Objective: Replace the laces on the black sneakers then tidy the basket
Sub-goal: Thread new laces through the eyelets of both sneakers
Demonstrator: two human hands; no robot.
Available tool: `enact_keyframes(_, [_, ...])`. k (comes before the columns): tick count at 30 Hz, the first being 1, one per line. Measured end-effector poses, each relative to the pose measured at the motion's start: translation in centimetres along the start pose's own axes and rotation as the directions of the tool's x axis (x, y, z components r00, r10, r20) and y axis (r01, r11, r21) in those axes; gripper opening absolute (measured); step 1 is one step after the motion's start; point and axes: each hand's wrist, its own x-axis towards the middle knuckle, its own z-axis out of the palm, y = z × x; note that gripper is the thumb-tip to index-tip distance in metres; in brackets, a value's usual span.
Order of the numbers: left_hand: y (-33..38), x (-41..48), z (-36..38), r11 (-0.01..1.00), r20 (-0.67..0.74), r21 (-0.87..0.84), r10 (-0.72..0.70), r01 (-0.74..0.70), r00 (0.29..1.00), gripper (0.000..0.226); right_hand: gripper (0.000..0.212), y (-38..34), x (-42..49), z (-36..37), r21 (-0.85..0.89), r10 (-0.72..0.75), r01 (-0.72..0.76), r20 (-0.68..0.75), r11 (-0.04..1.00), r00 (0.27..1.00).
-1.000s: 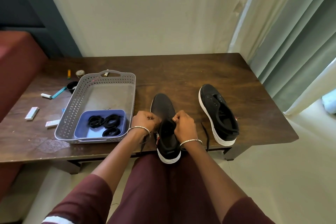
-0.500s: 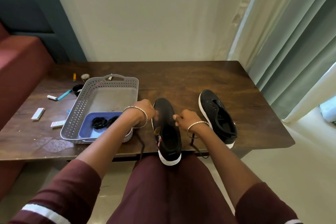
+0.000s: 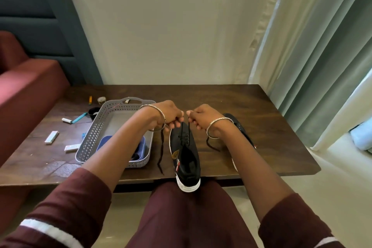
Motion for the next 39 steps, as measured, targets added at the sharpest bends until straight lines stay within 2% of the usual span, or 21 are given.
enact_keyframes(9, [4.0,-4.0,-2.3,0.984,-0.112,-0.124,0.113,-0.127,0.987,0.029,0.033,-4.8,-2.6,-3.2,0.221,-0.072,0.107,-0.158,0.969,0.985])
enact_keyframes(12, [5.0,-5.3,-2.8,0.972,-0.191,-0.139,0.164,-0.192,0.968,0.028,0.031,-6.7,-3.7,-4.3,0.308,-0.099,0.162,-0.211,0.938,0.973])
enact_keyframes(15, [5.9,-6.3,-3.1,0.942,-0.221,-0.223,0.202,-0.251,0.954,0.026,0.026,-8.3,-4.5,-5.3,0.397,-0.126,0.212,-0.232,0.893,0.965])
enact_keyframes(19, [6.7,-7.5,-4.0,0.892,-0.338,-0.282,0.252,-0.354,0.907,0.019,0.02,-9.9,-5.7,-6.4,0.446,-0.171,0.273,-0.256,0.853,0.952])
enact_keyframes(23, [6.9,-8.4,-4.4,0.864,-0.352,-0.294,0.3,-0.409,0.887,0.022,0.025,-10.6,-6.5,-6.5,0.423,-0.198,0.305,-0.279,0.853,0.94])
enact_keyframes(27, [5.9,-8.2,-3.8,0.827,-0.358,-0.295,0.369,-0.479,0.858,0.029,0.026,-9.3,-6.1,-5.2,0.556,-0.149,0.291,-0.287,0.778,0.946])
enact_keyframes(31, [5.0,-7.1,-2.8,0.809,-0.393,-0.264,0.407,-0.525,0.825,0.028,0.016,-6.8,-5.4,-3.1,0.421,-0.188,0.279,-0.244,0.863,0.951])
enact_keyframes(34, [4.9,-6.6,-2.2,0.793,-0.402,-0.241,0.443,-0.559,0.801,0.027,0.021,-5.8,-5.7,-2.2,0.405,-0.292,0.322,-0.136,0.856,0.947])
enact_keyframes(39, [4.7,-5.5,-2.2,0.743,-0.417,-0.221,0.513,-0.631,0.75,0.029,0.022,-6.0,-5.2,-2.5,0.324,-0.377,0.458,-0.282,0.828,0.882])
